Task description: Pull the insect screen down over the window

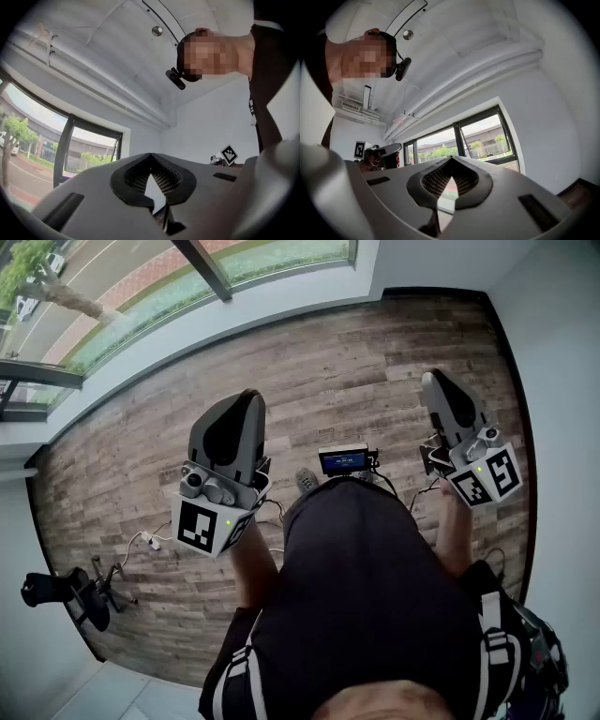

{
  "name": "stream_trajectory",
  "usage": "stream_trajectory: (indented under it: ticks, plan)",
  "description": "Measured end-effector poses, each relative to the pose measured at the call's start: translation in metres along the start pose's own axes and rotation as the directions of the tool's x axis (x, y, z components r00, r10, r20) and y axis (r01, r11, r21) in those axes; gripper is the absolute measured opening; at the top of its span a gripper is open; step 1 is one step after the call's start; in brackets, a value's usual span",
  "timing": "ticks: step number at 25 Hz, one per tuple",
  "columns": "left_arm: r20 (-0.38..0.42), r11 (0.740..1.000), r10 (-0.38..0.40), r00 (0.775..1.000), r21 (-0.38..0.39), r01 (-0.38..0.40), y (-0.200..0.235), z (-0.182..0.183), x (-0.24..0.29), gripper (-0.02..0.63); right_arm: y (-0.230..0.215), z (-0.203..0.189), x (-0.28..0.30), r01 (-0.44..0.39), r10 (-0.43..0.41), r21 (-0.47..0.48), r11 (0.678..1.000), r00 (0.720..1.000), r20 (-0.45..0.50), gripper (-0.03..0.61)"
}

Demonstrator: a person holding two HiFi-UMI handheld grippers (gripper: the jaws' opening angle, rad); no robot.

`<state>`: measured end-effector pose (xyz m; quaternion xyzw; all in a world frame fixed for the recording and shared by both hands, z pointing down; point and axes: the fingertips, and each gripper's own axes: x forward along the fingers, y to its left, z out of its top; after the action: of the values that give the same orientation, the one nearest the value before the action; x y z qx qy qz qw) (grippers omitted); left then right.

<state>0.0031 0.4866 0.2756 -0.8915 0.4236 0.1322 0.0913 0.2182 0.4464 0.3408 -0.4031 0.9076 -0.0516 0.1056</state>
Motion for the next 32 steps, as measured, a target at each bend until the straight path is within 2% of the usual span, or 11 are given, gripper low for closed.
stream_trajectory:
  ticks: [10, 13, 16, 21, 26, 32]
  plan:
    - [-0.002, 1.000, -0.006, 1.000, 0.005, 0.006, 0.005, -0.013, -0.007, 0.006, 0.001, -0.012, 0.007, -0.010, 0.010, -0.002, 1.000, 1.000, -0.010, 0.006]
    - [-0.011, 1.000, -0.001, 1.000, -0.006, 0.000, 0.014, -0.020, -0.013, 0.006, 0.003, -0.022, 0.014, 0.017, -0.018, -0.022, 1.000, 0.999, -0.040, 0.006]
    - [-0.013, 0.999, 0.010, 1.000, -0.035, -0.010, 0.028, -0.023, -0.022, 0.006, 0.007, -0.034, 0.023, 0.047, -0.049, -0.028, 0.998, 0.996, -0.073, 0.006]
    - [0.018, 0.997, 0.043, 0.999, -0.062, -0.042, 0.056, -0.018, -0.036, 0.006, 0.020, -0.048, 0.044, 0.046, -0.050, -0.038, 0.998, 0.993, -0.106, 0.006]
    - [-0.012, 0.995, 0.067, 0.998, -0.080, -0.067, 0.088, -0.035, -0.051, 0.006, 0.026, -0.067, 0.073, 0.043, -0.048, -0.038, 0.998, 0.988, -0.148, 0.006]
    - [-0.035, 0.995, 0.070, 0.997, -0.065, -0.073, 0.127, -0.043, -0.069, 0.006, 0.042, -0.076, 0.107, 0.047, -0.054, -0.053, 0.997, 0.987, -0.148, 0.006]
